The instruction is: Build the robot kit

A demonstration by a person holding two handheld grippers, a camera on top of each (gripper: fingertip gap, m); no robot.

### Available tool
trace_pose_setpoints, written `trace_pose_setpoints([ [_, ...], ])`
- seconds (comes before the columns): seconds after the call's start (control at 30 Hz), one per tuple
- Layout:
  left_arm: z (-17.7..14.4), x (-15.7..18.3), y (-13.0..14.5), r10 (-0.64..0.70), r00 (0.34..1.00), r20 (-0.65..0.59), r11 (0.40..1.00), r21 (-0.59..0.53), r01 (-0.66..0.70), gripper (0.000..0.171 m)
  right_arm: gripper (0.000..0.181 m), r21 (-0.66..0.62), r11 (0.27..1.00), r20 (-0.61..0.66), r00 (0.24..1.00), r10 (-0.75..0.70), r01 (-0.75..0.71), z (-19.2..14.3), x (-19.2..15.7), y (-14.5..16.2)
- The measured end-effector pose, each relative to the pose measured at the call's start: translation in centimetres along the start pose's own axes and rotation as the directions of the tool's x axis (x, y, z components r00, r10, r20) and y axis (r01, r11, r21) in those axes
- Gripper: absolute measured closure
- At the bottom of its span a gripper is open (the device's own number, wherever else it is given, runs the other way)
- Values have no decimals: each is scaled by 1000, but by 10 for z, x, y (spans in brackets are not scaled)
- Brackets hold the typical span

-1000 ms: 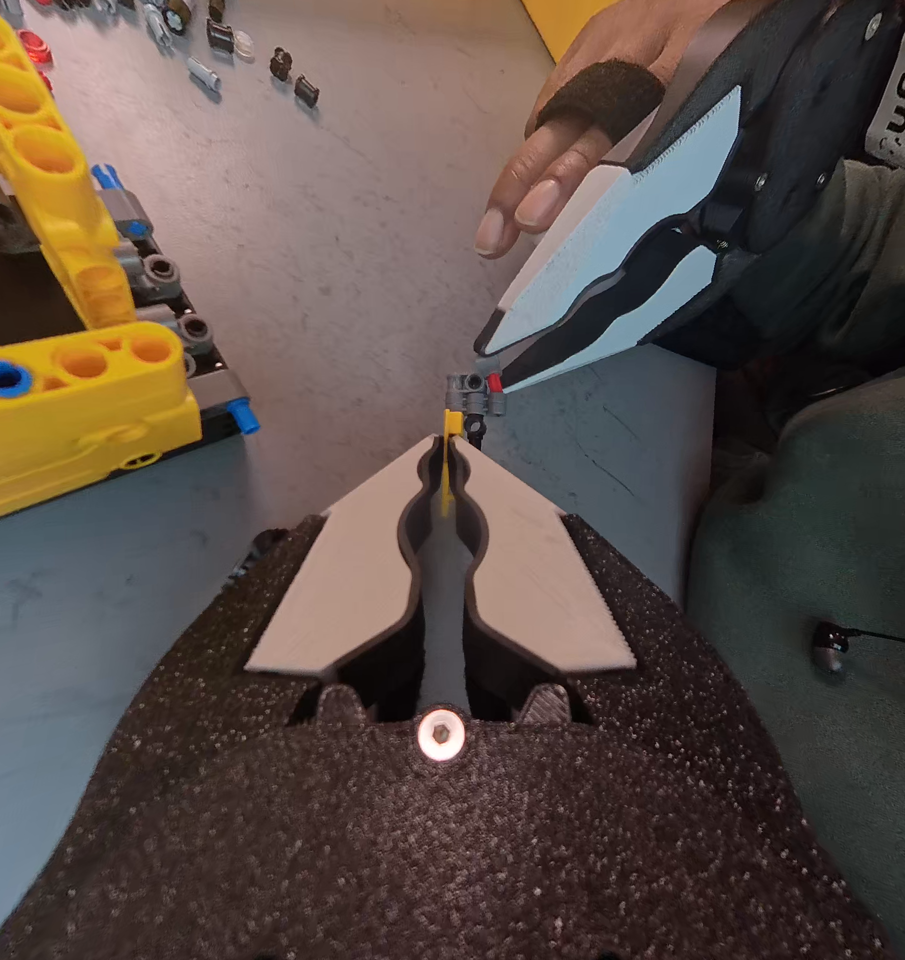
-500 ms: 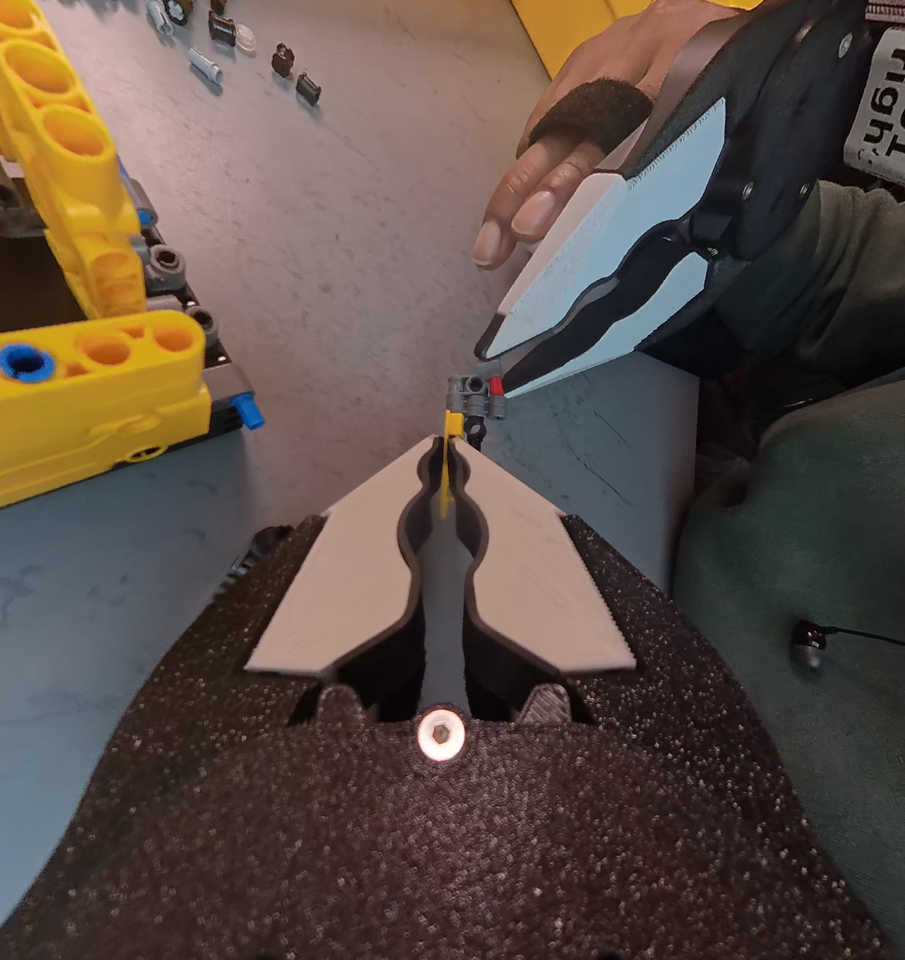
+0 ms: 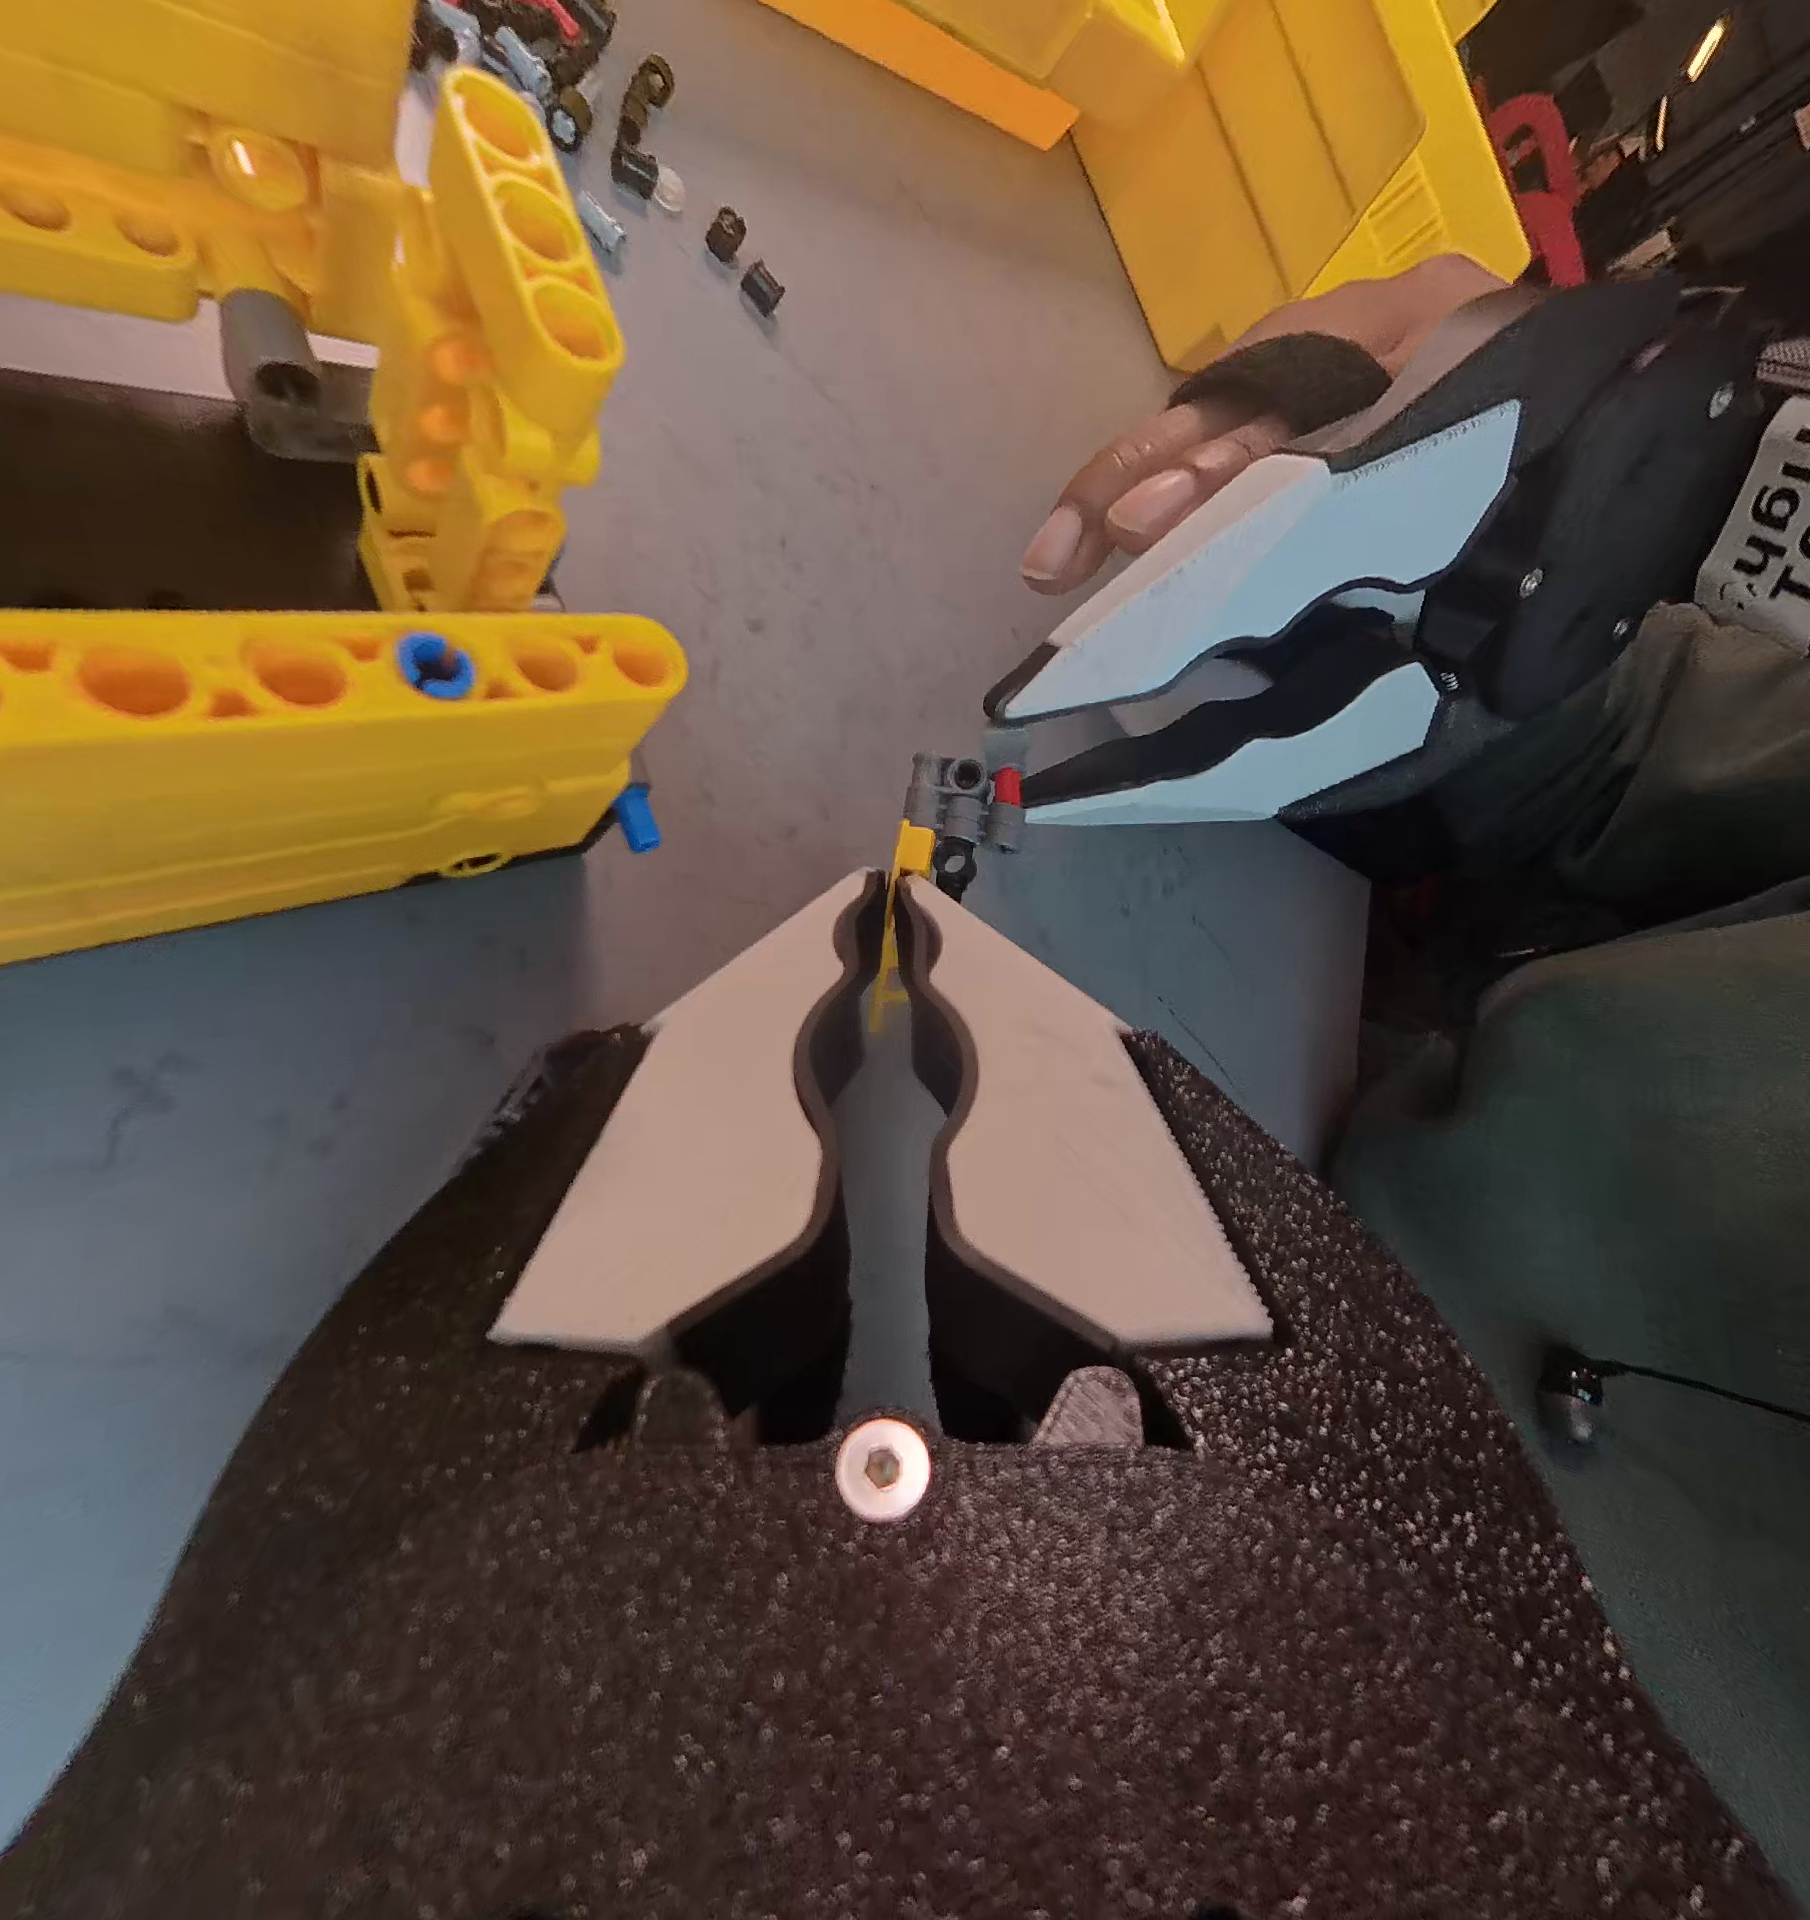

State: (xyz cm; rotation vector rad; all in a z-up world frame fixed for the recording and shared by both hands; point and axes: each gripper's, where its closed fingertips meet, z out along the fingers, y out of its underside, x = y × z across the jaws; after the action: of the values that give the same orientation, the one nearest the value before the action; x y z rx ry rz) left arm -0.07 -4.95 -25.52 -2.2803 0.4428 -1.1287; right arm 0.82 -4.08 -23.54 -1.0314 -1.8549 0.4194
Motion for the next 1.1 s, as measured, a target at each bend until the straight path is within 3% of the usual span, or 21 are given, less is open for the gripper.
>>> trace_pose_setpoints([
  [0.23,-2,0,-7,-28,1000,-7,998,47,28,171,166,-32,999,-100,995,16,-19,-1,12,2],
  [0.47,4,6,3,28,1000,1,999,-18,-28,171,166,5,991,-28,991,-132,132,-6,-3,0],
  [0.63,4,1,7,90,993,78,995,-56,-85,171,166,-47,976,-28,976,-214,213,-1,-12,0],
  [0.8,2,-5,5,99,988,116,994,-54,-93,171,166,-97,983,-74,984,-165,158,4,-9,7],
  [1.1,4,-5,18,275,947,163,954,-170,-248,168,167,-69,995,11,998,-65,66,7,-16,13],
])
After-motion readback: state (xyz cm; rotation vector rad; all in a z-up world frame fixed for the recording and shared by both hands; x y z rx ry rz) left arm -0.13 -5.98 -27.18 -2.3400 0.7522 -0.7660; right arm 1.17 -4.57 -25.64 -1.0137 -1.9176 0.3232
